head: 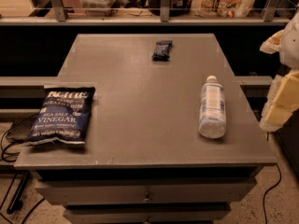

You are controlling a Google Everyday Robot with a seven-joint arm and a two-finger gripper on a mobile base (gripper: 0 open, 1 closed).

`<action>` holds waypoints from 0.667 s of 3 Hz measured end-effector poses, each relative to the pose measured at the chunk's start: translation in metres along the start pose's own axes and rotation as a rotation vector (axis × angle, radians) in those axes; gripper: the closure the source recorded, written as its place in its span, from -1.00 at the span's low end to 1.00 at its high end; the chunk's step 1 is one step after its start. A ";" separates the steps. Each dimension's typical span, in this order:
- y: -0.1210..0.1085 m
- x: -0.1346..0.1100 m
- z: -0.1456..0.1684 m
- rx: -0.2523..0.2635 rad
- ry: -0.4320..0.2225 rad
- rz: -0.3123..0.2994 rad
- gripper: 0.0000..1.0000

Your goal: Move blue plastic bottle near blue chip bag

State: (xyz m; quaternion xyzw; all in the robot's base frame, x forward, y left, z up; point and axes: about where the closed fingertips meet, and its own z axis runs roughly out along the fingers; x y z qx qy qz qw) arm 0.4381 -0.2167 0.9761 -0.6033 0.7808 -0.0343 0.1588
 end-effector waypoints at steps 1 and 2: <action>-0.001 0.000 -0.001 0.005 -0.003 0.003 -1.00; -0.005 -0.002 0.003 0.011 -0.047 0.101 -1.00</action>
Offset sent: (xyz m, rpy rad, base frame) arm 0.0184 0.0004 -0.0112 0.2012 0.0021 -0.2473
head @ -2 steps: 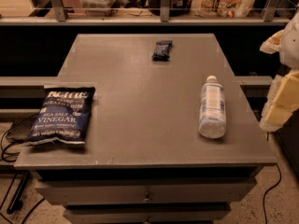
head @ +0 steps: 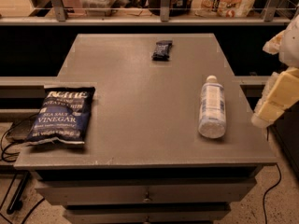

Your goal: Move blue plastic bottle near blue chip bag

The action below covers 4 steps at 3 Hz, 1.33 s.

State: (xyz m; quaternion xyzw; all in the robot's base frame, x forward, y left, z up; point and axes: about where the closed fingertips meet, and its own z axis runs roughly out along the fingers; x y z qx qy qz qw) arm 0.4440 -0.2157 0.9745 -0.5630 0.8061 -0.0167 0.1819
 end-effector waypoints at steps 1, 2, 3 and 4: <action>-0.008 0.002 0.010 0.002 -0.072 0.196 -1.00; -0.017 -0.002 0.023 -0.005 -0.121 0.385 -1.00; -0.018 -0.003 0.023 -0.005 -0.127 0.434 -1.00; -0.018 -0.003 0.022 -0.004 -0.127 0.434 -1.00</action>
Offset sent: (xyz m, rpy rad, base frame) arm 0.0403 0.0004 -0.0301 0.3586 0.0672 -0.5347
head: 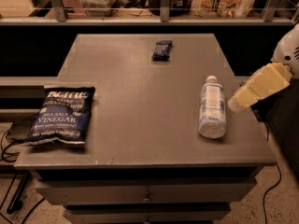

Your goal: Move blue plastic bottle near blue chip bag

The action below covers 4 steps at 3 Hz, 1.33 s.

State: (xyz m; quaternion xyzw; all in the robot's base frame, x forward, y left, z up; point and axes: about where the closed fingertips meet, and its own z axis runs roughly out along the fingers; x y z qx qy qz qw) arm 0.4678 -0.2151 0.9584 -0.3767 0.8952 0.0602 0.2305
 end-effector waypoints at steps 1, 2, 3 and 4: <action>0.000 -0.007 0.019 -0.039 -0.015 0.053 -1.00; -0.006 -0.019 0.048 -0.051 -0.011 0.124 -1.00; -0.016 -0.027 0.080 -0.026 0.026 0.219 -1.00; -0.019 -0.028 0.109 -0.014 0.076 0.289 -1.00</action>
Offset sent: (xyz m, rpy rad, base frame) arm 0.0702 0.0343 -0.0640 0.1213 0.1081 -0.2360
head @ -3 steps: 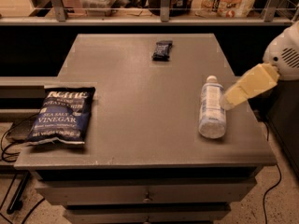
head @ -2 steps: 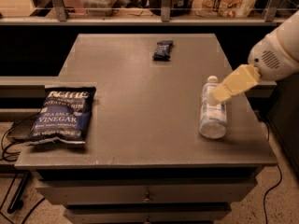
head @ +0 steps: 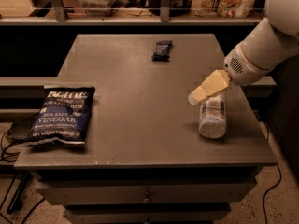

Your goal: Move blue plastic bottle near blue chip bag

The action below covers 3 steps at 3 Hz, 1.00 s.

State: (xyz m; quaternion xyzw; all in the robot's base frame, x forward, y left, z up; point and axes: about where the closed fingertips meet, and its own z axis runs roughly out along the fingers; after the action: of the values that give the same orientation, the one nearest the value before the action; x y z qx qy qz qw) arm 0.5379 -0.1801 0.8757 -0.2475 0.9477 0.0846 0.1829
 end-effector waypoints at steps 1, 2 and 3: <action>0.005 0.003 0.025 -0.010 0.050 0.043 -0.66; 0.010 0.008 0.041 -0.022 0.089 0.064 -0.20; 0.012 0.007 0.041 -0.022 0.093 0.063 0.27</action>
Offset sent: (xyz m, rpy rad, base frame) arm 0.0004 0.0224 -0.0600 -0.0109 0.1592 -0.0607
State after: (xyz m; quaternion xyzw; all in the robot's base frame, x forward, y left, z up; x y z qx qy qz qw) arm 0.5385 -0.1621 0.8358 -0.2231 0.9616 0.0891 0.1330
